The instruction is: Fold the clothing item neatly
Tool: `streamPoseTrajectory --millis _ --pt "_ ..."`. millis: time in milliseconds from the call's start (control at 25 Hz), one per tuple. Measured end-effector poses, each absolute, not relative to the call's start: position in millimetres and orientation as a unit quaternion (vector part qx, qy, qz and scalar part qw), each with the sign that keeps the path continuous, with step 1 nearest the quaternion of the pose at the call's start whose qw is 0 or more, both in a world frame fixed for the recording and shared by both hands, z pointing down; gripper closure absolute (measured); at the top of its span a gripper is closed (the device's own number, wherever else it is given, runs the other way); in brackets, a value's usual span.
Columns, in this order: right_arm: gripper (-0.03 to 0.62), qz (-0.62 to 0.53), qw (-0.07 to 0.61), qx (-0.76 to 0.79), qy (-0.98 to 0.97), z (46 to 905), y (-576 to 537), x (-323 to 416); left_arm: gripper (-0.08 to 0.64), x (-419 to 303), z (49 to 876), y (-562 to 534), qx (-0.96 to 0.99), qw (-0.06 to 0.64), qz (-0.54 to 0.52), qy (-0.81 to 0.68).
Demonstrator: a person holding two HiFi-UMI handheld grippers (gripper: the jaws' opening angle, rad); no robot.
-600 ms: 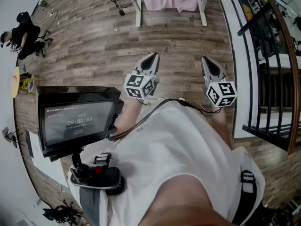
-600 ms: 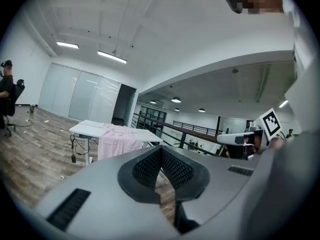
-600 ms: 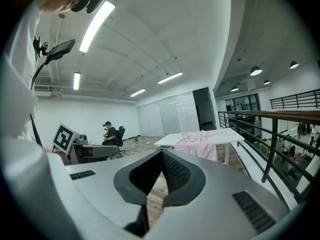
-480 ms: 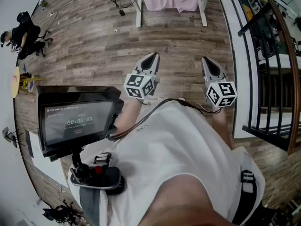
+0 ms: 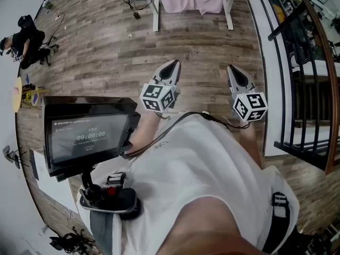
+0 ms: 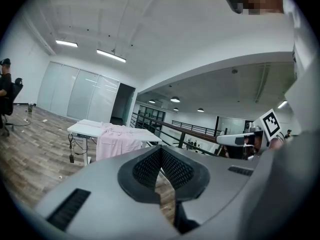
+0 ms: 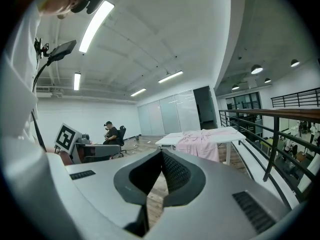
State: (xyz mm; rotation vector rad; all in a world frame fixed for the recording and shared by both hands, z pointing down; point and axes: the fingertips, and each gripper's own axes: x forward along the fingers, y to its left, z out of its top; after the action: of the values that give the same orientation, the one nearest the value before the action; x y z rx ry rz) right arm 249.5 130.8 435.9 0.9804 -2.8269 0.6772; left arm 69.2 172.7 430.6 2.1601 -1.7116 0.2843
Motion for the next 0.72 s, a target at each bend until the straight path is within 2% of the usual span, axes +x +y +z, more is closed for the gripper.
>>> streamPoseTrajectory --millis 720 --pt "0.591 0.227 0.038 0.317 -0.92 438.9 128.3 251.1 0.558 70.9 430.5 169.3 0.769 0.182 0.1 -0.605"
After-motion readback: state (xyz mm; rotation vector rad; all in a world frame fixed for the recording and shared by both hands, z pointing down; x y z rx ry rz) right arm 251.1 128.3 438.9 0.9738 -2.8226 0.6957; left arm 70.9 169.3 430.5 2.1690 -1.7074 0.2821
